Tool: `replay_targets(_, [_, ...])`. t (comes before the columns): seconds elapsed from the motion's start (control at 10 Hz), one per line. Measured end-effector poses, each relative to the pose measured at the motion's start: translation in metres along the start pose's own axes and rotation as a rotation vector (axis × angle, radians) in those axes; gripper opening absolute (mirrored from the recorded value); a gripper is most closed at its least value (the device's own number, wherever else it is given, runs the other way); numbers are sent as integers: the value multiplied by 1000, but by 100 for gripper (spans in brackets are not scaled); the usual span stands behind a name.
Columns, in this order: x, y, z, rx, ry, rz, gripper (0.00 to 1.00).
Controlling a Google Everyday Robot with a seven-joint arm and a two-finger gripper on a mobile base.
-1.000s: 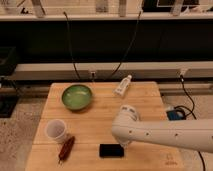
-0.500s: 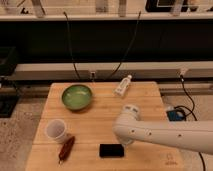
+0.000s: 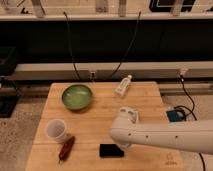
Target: Place the eraser on the white sponge
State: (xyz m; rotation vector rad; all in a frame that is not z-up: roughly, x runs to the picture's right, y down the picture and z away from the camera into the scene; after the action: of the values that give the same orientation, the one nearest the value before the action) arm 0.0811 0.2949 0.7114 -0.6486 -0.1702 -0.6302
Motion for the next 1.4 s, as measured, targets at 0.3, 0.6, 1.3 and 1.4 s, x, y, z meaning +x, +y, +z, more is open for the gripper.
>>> replay_targets(0.3, [-15,5,-4,5,-17,60,80])
replay_targets(0.6, [-29,2,8,-4,-34,89,80])
replay_targets(1.3, [-29,-12,47,-30,-87,139,78])
replay_targets(1.4, [-27,-15,49,-31,-94,142,70])
